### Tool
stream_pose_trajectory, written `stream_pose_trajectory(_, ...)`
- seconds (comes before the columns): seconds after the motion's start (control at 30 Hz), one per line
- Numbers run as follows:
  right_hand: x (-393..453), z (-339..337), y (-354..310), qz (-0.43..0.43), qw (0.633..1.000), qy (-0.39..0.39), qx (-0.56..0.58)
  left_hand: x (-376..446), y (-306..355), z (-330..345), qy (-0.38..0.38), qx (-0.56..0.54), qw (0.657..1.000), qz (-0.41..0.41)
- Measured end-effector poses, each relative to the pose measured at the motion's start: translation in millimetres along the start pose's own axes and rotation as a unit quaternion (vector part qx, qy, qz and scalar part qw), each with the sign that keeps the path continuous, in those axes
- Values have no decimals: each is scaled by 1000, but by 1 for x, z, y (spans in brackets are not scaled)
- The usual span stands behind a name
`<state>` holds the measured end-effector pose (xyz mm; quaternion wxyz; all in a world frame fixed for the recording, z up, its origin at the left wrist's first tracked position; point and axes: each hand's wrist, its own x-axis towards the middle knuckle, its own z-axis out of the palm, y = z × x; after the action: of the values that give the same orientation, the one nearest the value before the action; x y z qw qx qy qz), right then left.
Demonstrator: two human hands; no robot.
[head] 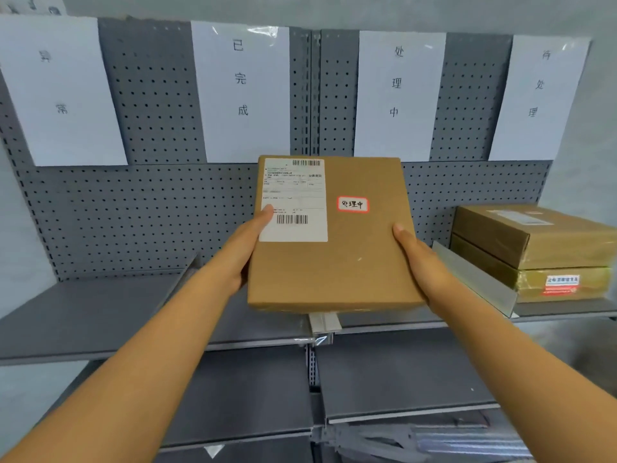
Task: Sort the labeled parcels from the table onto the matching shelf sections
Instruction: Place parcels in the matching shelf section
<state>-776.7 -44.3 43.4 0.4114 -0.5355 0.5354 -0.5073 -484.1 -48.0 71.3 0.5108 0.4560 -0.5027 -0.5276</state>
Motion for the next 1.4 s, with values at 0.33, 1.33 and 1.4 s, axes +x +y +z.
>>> stream_pose_trajectory(0.33, 91, -91, 31, 96, 993, 19, 61, 99, -20, 97, 18, 34, 999, -29)
stream_pose_trajectory(1.33, 232, -142, 132, 176, 956, -102, -214, 196, -145, 177, 116, 62, 973, -192)
stream_pose_trajectory(1.4, 234, -142, 132, 179, 950, -112, -231, 196, -145, 177, 110, 68, 972, -195)
